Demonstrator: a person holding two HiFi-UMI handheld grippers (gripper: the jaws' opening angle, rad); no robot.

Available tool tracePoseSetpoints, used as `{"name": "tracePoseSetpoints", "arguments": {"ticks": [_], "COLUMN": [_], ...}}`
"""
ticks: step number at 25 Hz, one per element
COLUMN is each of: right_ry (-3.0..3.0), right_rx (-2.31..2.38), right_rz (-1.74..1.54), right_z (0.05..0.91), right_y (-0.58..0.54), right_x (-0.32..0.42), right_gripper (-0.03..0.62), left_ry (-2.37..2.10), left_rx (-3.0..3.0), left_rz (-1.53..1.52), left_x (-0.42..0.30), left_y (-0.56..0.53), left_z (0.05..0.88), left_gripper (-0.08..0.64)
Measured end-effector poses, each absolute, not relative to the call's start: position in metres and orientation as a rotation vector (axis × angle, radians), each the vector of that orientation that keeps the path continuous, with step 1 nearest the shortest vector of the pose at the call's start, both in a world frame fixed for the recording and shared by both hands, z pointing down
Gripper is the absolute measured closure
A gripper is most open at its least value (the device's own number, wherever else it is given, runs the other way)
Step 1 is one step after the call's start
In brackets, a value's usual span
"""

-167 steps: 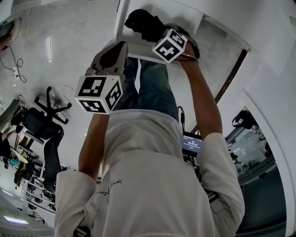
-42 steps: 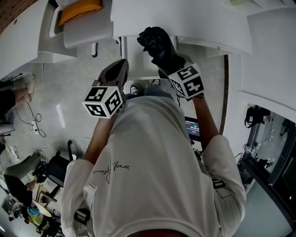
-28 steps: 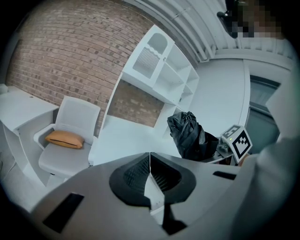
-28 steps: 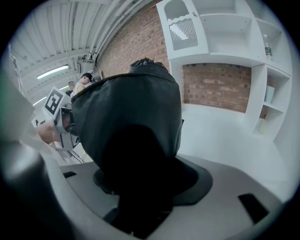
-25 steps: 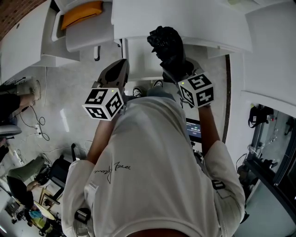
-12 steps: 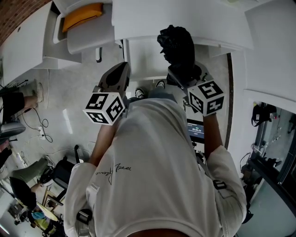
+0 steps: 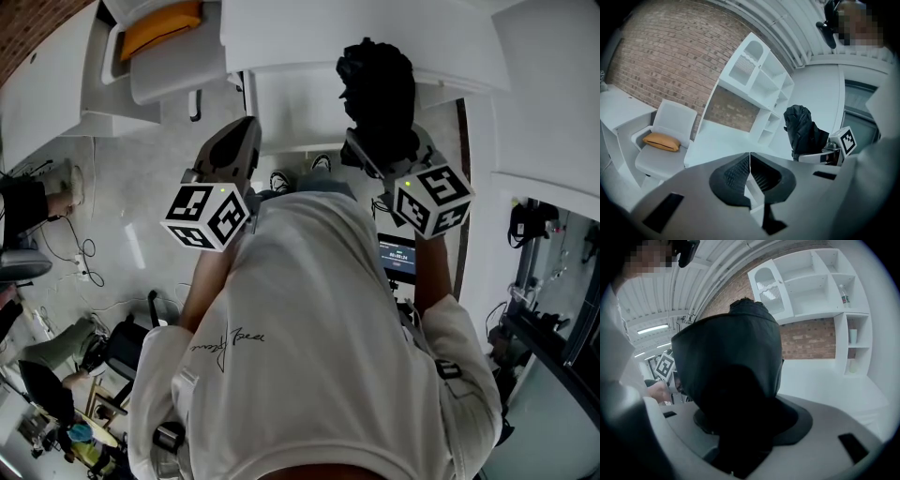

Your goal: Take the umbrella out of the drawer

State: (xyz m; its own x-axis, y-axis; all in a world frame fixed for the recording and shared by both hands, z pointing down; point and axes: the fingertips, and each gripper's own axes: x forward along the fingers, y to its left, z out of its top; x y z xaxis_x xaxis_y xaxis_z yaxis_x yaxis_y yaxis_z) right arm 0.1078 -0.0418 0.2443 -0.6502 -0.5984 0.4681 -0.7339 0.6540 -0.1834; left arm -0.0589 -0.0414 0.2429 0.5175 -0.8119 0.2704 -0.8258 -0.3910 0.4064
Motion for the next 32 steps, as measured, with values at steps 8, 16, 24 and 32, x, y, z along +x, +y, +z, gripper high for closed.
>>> {"name": "tracePoseSetpoints", "arguments": {"ticks": [8, 16, 24, 32], "right_ry": [-2.593, -2.675, -2.707, -2.718], "right_rx": [1.098, 1.121, 1.144, 1.15], "right_rz": [0.493, 0.441, 0.421, 0.418], "right_z": [0.228, 0.213, 0.207, 0.206], "right_y": [-0.031, -0.025, -0.023, -0.024], "right_x": [0.117, 0.124, 0.125, 0.119], "right_gripper": [0.348, 0.348, 0.348, 0.348], "left_ry": [-1.321, -1.294, -1.308, -1.308], "left_rx": [2.278, 2.294, 2.312, 2.303], "left_rz": [0.008, -0.013, 0.016, -0.025], "left_x": [-0.053, -0.043, -0.042, -0.051], "left_y": [-0.036, -0.034, -0.033, -0.036], "left_z": [0.238, 0.232, 0.233, 0.23], "left_gripper": [0.543, 0.543, 0.543, 0.543]}}
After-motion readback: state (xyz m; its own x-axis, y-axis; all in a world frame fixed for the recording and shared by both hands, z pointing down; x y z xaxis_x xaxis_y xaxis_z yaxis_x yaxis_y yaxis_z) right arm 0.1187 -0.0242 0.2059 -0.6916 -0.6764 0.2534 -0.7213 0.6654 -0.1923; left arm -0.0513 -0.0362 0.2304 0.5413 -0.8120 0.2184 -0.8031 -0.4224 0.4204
